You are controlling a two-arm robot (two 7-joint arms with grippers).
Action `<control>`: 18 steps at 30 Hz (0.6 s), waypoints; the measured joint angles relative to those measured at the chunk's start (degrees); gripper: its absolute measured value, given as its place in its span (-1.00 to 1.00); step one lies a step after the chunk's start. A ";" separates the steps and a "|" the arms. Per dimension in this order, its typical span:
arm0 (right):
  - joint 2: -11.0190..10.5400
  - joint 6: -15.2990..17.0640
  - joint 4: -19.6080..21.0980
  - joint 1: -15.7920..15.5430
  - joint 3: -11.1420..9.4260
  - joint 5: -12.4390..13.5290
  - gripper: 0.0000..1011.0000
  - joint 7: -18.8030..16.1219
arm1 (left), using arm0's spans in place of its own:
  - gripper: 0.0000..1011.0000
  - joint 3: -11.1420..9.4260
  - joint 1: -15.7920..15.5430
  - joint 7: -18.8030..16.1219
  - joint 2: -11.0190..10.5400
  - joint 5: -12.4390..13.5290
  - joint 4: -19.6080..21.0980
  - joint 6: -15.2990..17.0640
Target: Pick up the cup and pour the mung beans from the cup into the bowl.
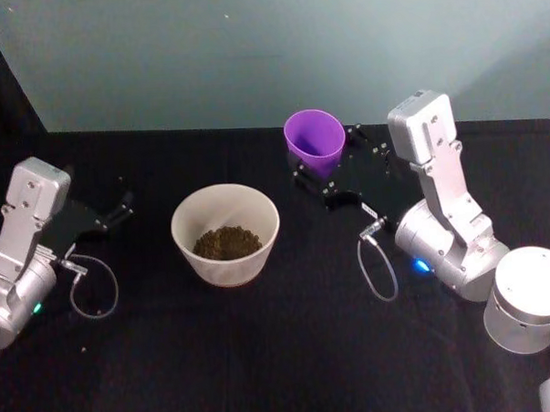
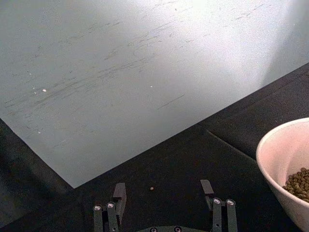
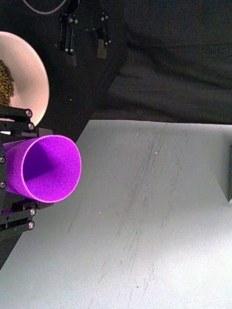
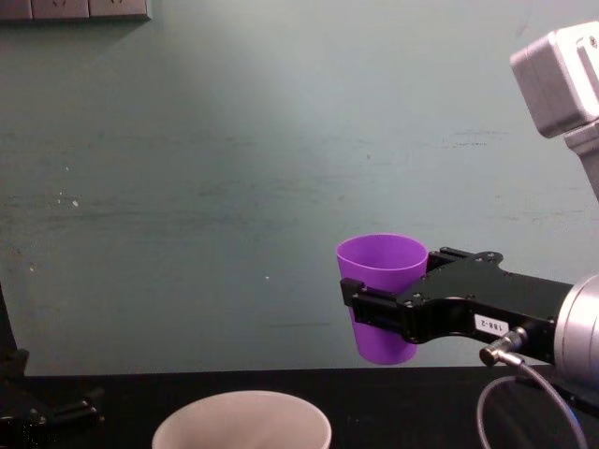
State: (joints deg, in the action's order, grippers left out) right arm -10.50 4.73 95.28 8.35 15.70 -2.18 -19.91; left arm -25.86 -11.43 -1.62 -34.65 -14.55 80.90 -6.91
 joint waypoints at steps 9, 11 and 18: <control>-1.10 -1.85 -1.61 -0.60 -0.58 2.88 0.43 -0.15 | 0.98 0.00 0.00 0.00 0.00 0.00 0.00 0.00; -1.31 -2.77 -2.78 -0.79 -0.77 3.87 0.44 -0.16 | 0.98 0.00 0.00 0.00 0.00 0.00 0.00 0.00; -1.66 -5.53 -7.49 -0.88 -1.18 6.40 0.44 -0.11 | 0.98 0.00 0.00 0.00 0.00 0.00 0.00 0.00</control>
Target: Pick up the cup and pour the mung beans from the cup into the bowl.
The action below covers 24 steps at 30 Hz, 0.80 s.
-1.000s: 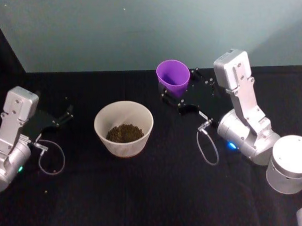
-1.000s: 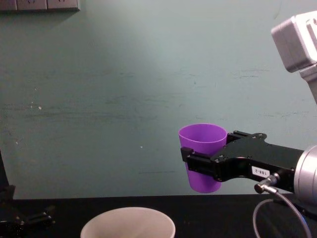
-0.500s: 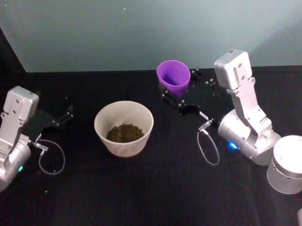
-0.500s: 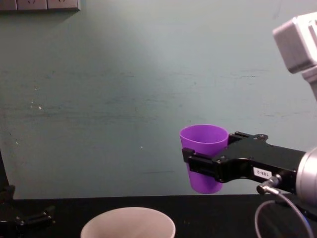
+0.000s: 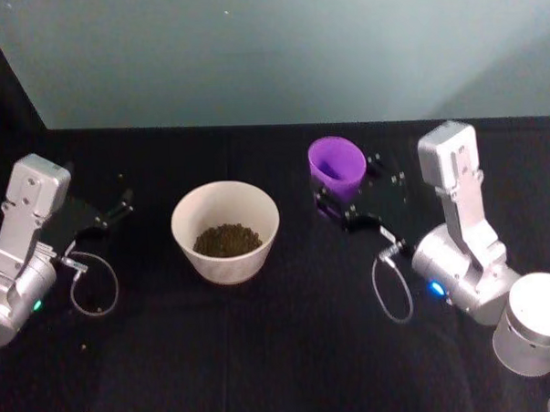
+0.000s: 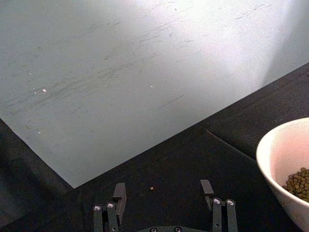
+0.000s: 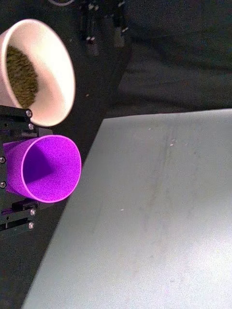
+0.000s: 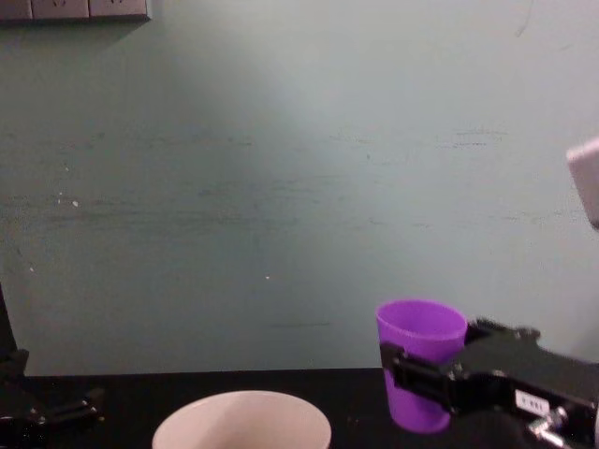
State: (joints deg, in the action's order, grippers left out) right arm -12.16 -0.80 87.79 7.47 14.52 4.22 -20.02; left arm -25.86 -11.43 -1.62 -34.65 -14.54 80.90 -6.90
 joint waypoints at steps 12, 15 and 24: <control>0.47 -5.18 -9.72 1.78 0.71 4.17 0.44 -0.78 | 0.98 0.00 0.00 0.00 0.00 0.00 0.00 0.00; 0.59 -5.92 -11.10 2.38 1.27 4.62 0.44 -0.84 | 0.98 0.00 0.00 0.00 0.00 0.00 0.00 0.00; 0.46 -6.27 -12.47 3.08 2.52 5.19 0.44 -0.18 | 0.98 0.00 0.00 0.00 0.00 0.00 0.00 0.00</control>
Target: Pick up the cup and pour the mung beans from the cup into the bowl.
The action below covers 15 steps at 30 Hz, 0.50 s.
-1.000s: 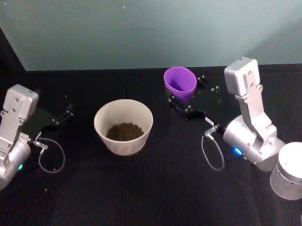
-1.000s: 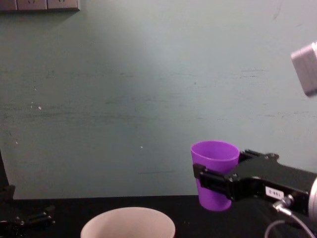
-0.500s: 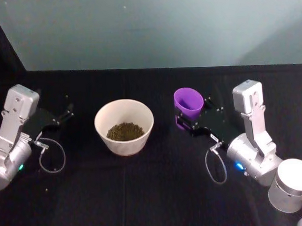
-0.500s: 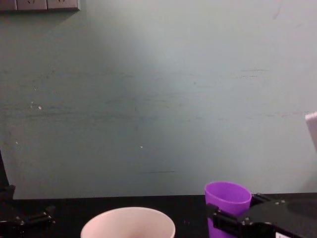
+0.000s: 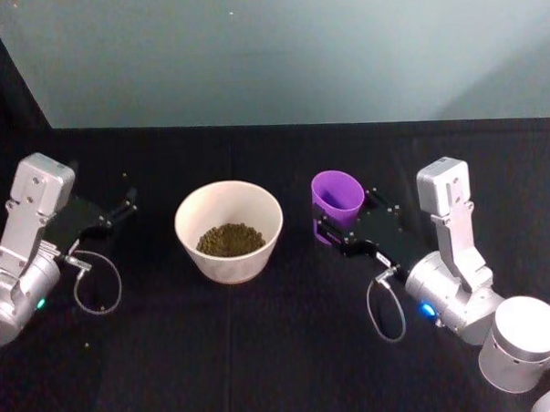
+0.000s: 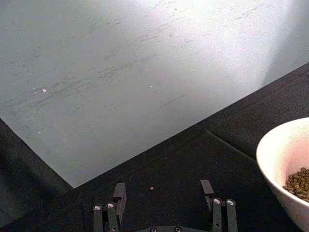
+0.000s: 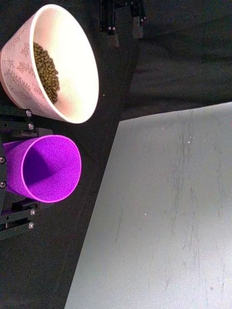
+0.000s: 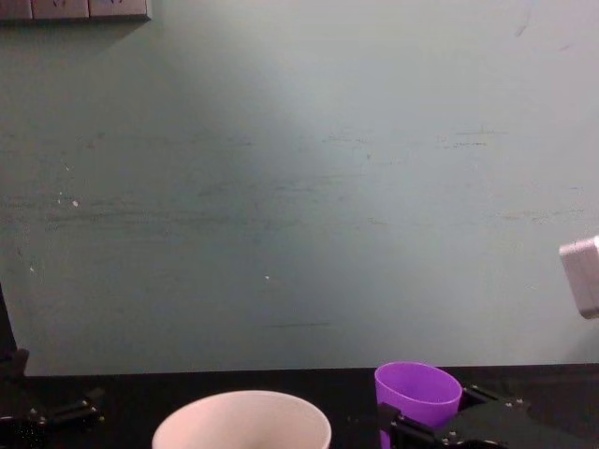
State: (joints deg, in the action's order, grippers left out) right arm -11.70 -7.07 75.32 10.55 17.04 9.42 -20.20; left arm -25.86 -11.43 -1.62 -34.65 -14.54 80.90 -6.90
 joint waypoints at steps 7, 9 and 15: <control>-0.24 0.04 -0.09 0.04 0.41 0.23 0.44 0.66 | 0.98 0.00 0.00 0.00 0.00 0.00 0.00 0.00; -0.23 0.09 -0.09 -0.01 0.44 0.46 0.51 0.78 | 0.98 0.00 0.00 0.00 0.00 0.00 0.00 0.00; -0.11 0.14 -0.19 -0.01 0.43 0.98 0.77 1.07 | 0.98 0.00 0.00 0.00 0.00 0.00 0.00 0.00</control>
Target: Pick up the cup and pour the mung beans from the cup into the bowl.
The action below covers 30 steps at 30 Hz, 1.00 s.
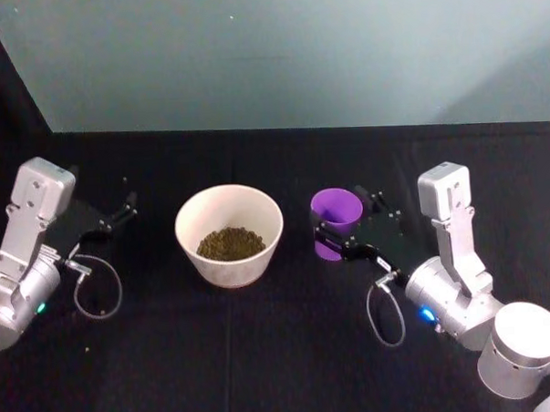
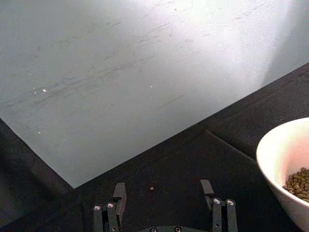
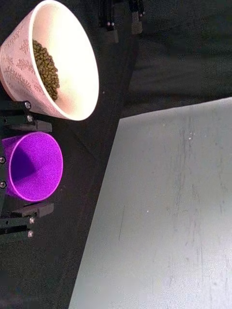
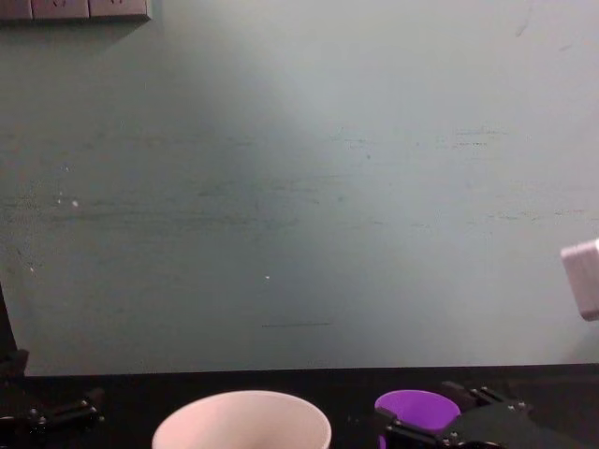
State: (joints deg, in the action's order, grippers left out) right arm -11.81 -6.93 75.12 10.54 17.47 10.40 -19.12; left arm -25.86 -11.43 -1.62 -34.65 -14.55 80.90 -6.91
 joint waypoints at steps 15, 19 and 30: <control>-0.62 0.54 3.60 -0.88 -0.45 0.26 0.98 1.16 | 0.98 0.00 0.00 0.00 0.00 0.00 0.00 0.00; -1.20 2.00 7.16 -1.17 -0.91 0.07 0.98 1.79 | 0.98 0.00 0.00 0.00 0.00 0.00 0.00 0.00; -3.66 6.90 14.33 -0.64 -2.84 -0.39 0.98 2.93 | 0.98 0.00 0.00 0.00 0.00 0.00 0.00 0.00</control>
State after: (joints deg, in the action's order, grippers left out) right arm -15.48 -0.03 89.45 9.90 14.63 10.00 -16.19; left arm -25.86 -11.43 -1.62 -34.65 -14.54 80.90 -6.91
